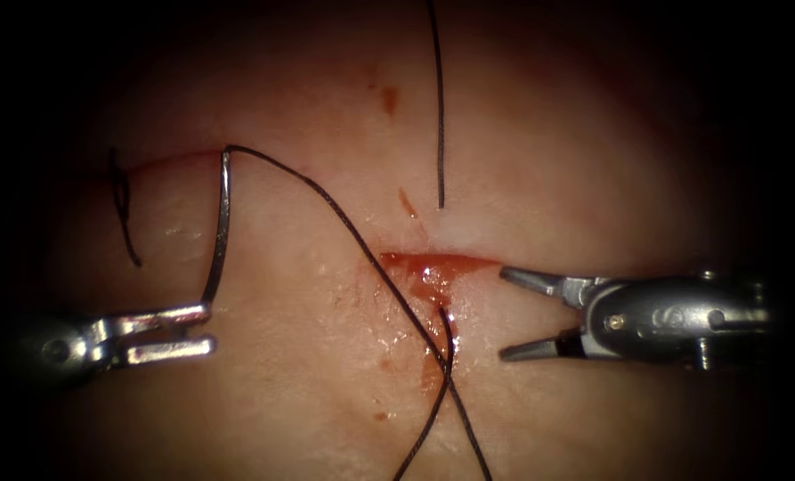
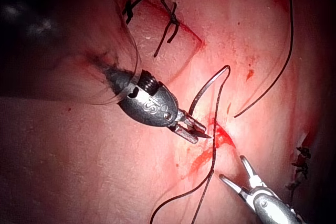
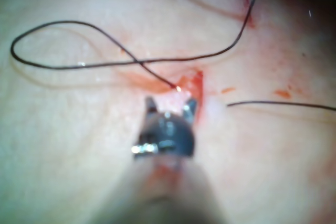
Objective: Wound Closure
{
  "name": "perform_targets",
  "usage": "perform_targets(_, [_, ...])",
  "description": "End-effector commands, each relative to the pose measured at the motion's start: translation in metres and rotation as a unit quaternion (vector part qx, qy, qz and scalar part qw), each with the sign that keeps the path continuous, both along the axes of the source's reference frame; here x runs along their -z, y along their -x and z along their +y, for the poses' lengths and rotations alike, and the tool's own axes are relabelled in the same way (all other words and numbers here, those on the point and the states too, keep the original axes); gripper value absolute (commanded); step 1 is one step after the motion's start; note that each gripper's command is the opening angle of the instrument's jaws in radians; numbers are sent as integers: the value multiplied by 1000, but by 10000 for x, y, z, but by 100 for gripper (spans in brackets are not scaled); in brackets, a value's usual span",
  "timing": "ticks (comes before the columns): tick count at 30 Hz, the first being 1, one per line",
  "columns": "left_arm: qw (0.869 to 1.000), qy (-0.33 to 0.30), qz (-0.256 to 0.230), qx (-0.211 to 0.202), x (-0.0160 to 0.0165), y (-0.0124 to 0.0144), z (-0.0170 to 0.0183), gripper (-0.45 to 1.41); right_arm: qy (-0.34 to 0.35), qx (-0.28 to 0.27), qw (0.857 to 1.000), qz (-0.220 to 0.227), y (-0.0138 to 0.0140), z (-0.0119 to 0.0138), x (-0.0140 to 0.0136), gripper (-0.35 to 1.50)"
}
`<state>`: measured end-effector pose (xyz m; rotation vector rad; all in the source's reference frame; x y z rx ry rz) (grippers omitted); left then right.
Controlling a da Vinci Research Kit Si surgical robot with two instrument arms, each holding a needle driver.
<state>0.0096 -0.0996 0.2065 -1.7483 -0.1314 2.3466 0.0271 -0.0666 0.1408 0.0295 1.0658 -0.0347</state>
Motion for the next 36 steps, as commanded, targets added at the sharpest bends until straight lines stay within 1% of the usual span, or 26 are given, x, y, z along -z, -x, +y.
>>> perform_targets(1, [1000, -1, -1, 0, -6, 6, -6, -45, 3, 1, 1000, 4, -12, -3, -4, 110])
perform_targets(11, [1000, -4, -1, 1, -8, 6, -6, -45, 19, 11, 1000, 10, -50, 0, -7, 103])
perform_targets(15, [1000, -4, -1, 1, -8, 6, -6, -45, 20, 21, 999, 14, -62, -4, -13, 100])
perform_targets(21, [1000, -4, -1, 1, -8, 6, -6, -45, 21, 42, 999, 17, -66, -16, -21, 76])
perform_targets(23, [1000, -4, -1, 1, -8, 6, -6, -45, 23, 48, 998, 20, -65, -18, -20, 64])
perform_targets(24, [1000, -4, -1, 1, -8, 6, -6, -45, 20, 54, 998, 21, -65, -19, -20, 51])
perform_targets(27, [1000, -4, -1, 1, -8, 6, -6, -45, 18, 76, 997, 25, -60, -22, -17, 41])
perform_targets(29, [1000, -4, -1, 1, -8, 6, -6, -45, 20, 82, 996, 26, -56, -23, -16, 27])
perform_targets(30, [1000, -4, -1, 0, -8, 6, -6, -45, 21, 82, 996, 24, -55, -23, -16, 26])
perform_targets(32, [1000, -4, -1, 1, -8, 6, -5, -45, 23, 84, 996, 21, -52, -22, -16, 29])
perform_targets(34, [1000, -4, -1, 1, -9, 7, -4, -45, 25, 77, 997, 18, -49, -19, -14, 44])
perform_targets(36, [1000, -4, -1, 1, -9, 8, -4, -45, 29, 68, 997, 13, -46, -16, -14, 53])
